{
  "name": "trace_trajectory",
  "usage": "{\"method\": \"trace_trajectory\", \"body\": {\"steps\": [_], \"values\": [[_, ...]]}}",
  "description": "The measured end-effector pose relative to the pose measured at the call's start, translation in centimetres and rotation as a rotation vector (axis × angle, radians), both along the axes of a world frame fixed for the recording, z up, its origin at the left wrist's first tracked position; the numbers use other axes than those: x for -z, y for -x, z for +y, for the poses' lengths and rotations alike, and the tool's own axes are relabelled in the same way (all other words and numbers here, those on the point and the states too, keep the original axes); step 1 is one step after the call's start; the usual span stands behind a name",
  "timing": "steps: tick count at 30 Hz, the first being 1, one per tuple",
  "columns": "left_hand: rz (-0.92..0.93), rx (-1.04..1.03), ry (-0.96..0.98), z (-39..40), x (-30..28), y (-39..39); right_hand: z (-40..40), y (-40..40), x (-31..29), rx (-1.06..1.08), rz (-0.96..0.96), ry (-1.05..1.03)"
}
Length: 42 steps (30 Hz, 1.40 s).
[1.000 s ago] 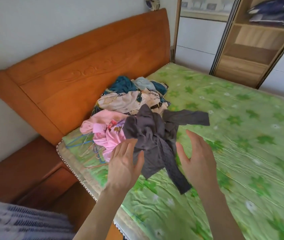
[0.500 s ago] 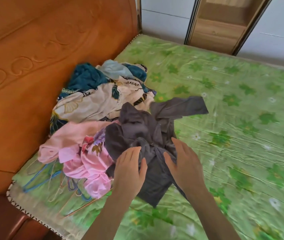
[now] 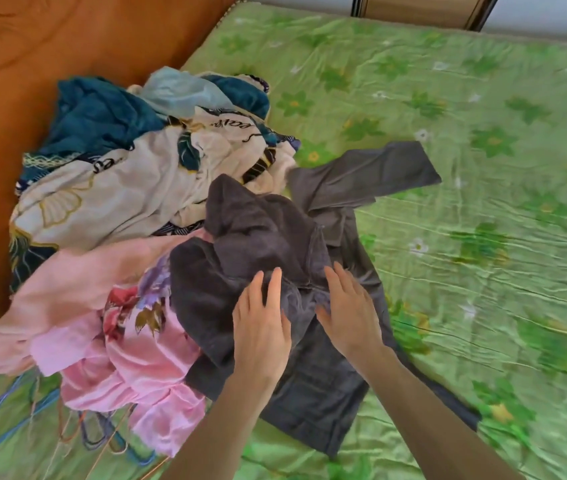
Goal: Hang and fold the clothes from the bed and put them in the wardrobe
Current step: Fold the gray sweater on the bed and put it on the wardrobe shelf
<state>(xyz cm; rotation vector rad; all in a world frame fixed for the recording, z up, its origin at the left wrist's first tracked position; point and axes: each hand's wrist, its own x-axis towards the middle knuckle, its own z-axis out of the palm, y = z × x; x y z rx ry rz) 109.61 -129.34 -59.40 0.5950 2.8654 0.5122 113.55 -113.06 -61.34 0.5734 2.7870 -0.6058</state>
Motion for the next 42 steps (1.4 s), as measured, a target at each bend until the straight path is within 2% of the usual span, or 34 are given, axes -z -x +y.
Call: {"method": "trace_trajectory", "body": {"steps": [4, 8, 12, 16, 19, 24, 28, 31, 34, 42], "values": [[-0.158, -0.006, 0.045, -0.1, 1.5, 0.3, 0.1, 0.2, 1.6, 0.139, -0.068, 0.112], [-0.227, 0.134, 0.278, -0.8, 0.3, -0.1, 0.7, -1.4, -0.7, 0.297, 0.121, 0.304], [-0.254, 0.106, 0.322, -1.0, -3.3, -1.5, 3.5, -4.0, -7.1, 0.374, 0.291, 0.319], [-0.317, 0.035, 0.159, -1.1, -7.3, -3.6, 6.8, -6.7, -15.7, 0.412, 0.404, 0.344], [-0.335, 0.066, 0.012, -0.2, -10.5, -5.3, 8.5, -8.8, -22.9, 0.337, 0.455, 0.256], [-0.187, 0.063, -0.228, 3.9, -16.1, -8.1, 10.0, -12.7, -33.0, 0.203, 0.470, 0.099], [-0.013, 0.283, -0.264, 8.0, -19.6, -9.2, 11.7, -16.4, -39.0, 0.138, 0.519, 0.054], [-0.103, 0.451, -0.411, 11.1, -22.0, -10.2, 14.3, -19.6, -42.0, 0.125, 0.549, -0.033], [-0.271, 0.400, -0.485, 13.8, -24.2, -11.6, 17.4, -23.9, -43.5, 0.180, 0.583, -0.090], [-0.234, 0.417, -0.617, 22.0, -30.8, -16.9, 25.0, -35.9, -43.5, 0.350, 0.461, -0.116]]}}
